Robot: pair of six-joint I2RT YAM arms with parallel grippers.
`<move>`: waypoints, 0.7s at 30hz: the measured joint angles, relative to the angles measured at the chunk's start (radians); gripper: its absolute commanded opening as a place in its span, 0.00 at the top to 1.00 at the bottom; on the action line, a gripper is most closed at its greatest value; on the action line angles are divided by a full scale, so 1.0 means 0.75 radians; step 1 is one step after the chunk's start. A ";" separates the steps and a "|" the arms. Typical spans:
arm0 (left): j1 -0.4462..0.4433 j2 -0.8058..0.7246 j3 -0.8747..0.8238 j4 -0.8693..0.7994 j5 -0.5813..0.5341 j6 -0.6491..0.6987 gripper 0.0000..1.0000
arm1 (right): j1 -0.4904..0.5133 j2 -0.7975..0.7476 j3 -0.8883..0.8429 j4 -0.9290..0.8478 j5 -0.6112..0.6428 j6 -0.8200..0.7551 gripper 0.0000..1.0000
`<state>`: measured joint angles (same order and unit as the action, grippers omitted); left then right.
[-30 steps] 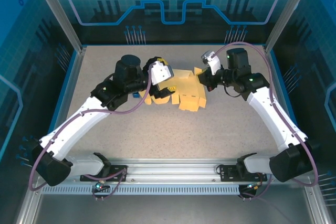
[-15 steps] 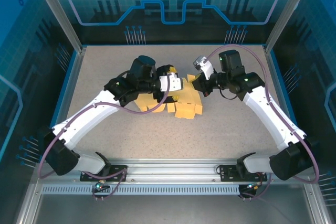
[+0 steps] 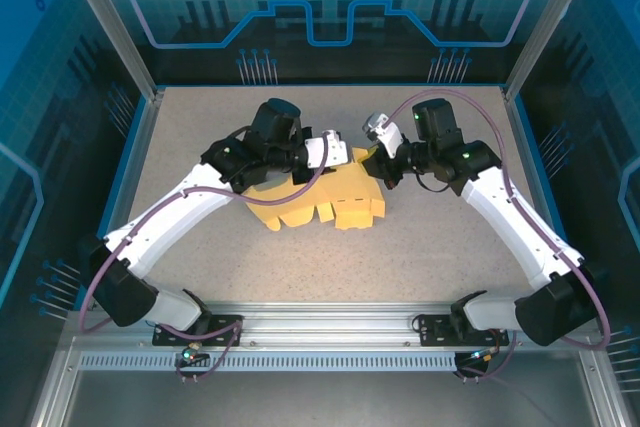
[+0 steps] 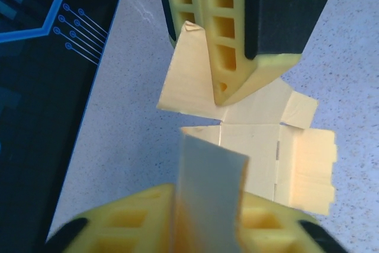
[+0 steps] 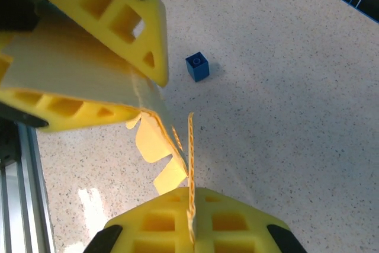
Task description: Fold the paper box
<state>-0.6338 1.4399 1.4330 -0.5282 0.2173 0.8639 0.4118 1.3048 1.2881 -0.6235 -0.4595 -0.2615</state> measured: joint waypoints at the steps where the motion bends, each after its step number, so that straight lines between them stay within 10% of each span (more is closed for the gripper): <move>1: 0.003 0.000 0.008 -0.011 0.012 -0.012 0.96 | 0.000 -0.005 -0.004 0.006 0.005 -0.006 1.00; 5: 0.010 -0.001 0.024 -0.048 0.051 -0.073 1.00 | 0.000 -0.019 -0.016 0.029 0.011 -0.023 0.95; 12: 0.070 -0.040 0.024 -0.096 0.155 -0.158 1.00 | -0.001 -0.065 -0.068 0.108 0.003 -0.072 0.45; 21: 0.213 -0.215 0.023 -0.106 0.387 -0.282 1.00 | -0.041 -0.144 -0.112 0.252 -0.181 -0.168 0.40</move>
<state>-0.4744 1.2789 1.4502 -0.6075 0.5076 0.6521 0.3813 1.1969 1.2037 -0.4343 -0.5953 -0.3874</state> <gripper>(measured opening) 0.065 0.593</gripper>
